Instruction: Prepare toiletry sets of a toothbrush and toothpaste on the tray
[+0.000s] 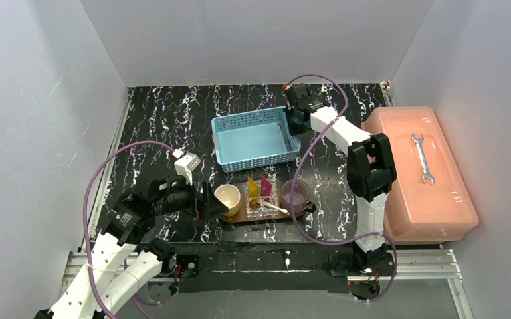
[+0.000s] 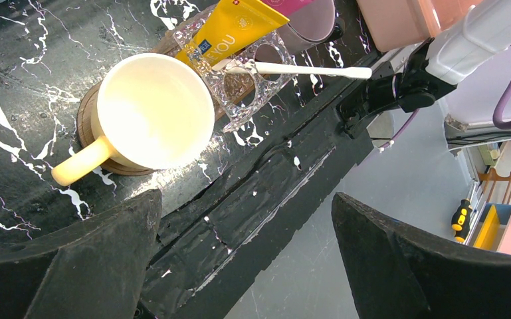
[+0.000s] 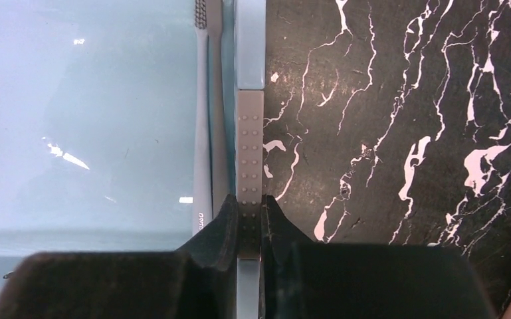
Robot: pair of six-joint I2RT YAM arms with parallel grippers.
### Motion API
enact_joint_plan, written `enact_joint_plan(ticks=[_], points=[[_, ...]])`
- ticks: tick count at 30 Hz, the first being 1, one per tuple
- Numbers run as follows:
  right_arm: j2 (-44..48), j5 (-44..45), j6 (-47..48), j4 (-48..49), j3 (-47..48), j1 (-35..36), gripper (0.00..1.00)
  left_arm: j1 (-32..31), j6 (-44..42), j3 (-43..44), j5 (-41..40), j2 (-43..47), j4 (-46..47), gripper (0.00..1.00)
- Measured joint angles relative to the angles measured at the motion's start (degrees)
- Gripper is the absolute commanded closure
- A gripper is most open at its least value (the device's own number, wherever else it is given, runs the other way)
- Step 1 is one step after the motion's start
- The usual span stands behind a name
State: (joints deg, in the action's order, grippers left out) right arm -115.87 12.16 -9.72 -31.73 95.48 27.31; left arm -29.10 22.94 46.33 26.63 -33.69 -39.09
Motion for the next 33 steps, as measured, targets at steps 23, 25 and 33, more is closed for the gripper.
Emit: enact_joint_plan(ticks=[23, 25, 33], points=[[10.45, 8.20, 3.19, -4.46, 4.57, 3.17, 0.99, 0.00, 0.00, 0.00, 0.20, -0.22, 0.02, 0.01], [10.38, 8.90, 3.69, -4.59, 5.11, 3.69, 0.99, 0.00, 0.00, 0.00, 0.20, -0.31, 0.02, 0.01], [8.66, 10.08, 3.85, -5.22, 2.25, 3.82, 0.99, 0.00, 0.00, -0.02, 0.20, -0.24, 0.02, 0.01]])
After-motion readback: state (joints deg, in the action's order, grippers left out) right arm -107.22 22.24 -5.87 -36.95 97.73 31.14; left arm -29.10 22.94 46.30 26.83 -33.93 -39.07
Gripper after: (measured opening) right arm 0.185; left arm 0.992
